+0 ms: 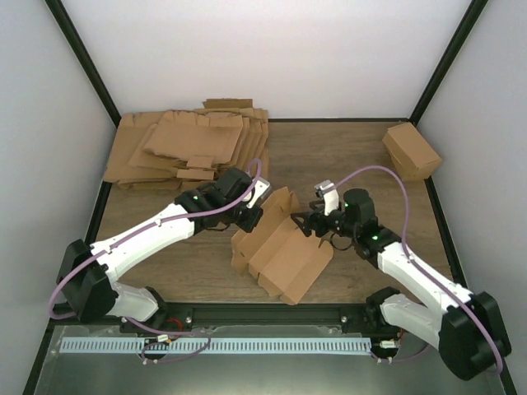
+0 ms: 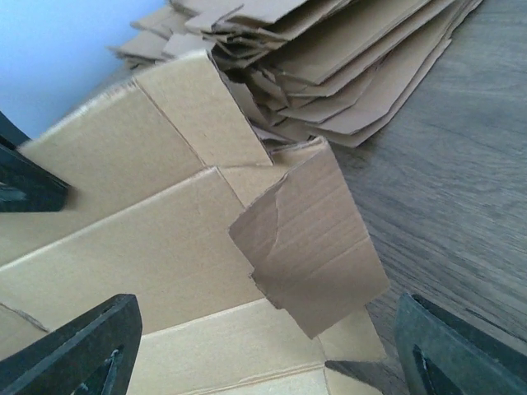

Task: Fold the paper box

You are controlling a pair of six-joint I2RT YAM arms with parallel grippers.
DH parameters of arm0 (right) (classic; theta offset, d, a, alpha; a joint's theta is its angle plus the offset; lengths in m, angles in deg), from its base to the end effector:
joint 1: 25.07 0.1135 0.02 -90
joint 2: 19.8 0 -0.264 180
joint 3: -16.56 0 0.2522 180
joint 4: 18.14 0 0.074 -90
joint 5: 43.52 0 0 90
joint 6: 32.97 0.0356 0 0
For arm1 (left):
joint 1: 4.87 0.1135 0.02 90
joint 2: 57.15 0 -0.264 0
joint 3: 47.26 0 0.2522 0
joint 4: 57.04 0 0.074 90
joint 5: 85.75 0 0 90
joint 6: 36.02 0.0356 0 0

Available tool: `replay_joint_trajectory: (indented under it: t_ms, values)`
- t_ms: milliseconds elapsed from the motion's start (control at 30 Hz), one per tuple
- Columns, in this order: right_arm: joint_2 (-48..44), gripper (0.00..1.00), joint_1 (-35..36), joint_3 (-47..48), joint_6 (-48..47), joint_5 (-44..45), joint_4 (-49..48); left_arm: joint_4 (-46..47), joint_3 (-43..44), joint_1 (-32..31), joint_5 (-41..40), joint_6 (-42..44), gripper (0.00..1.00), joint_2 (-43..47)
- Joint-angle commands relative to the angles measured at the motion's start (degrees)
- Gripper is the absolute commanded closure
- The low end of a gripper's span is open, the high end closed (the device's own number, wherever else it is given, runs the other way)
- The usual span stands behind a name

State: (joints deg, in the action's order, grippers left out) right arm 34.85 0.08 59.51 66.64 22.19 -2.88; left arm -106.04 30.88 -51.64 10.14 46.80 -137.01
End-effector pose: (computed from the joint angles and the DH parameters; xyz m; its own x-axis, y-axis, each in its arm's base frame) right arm 0.1831 0.1021 0.2294 -0.5247 -0.0782 -0.8477 -0.6407 0.6920 0.3327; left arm 0.1993 -0.2174 0.2811 -0.6222 0.4803 -0.6182 0.6970 0.6995 -0.1579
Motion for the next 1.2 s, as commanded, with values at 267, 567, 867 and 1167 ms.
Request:
replay_joint_trajectory:
  t_ms: [267, 567, 867, 1167]
  values:
    - [10.72, 0.16, 3.94, 0.14, -3.77, 7.72, -13.27, -0.65, 0.12, -0.26, 1.06, 1.28, 0.96, 0.93]
    - [11.55, 0.28, 4.03, -0.28, -2.79, 15.10, -13.51, -1.29, 0.13, -0.24, 0.01, 1.90, 0.96, 0.32]
    - [9.72, 0.58, 4.03, -1.33, -2.49, 18.67, -11.55, -1.81, -0.33, -0.34, -1.21, 2.31, 0.96, -0.36]
    - [9.57, 0.78, 4.02, -0.96, -1.45, 20.64, -10.00, -3.90, 0.13, -1.07, -4.71, 3.36, 0.96, -0.91]
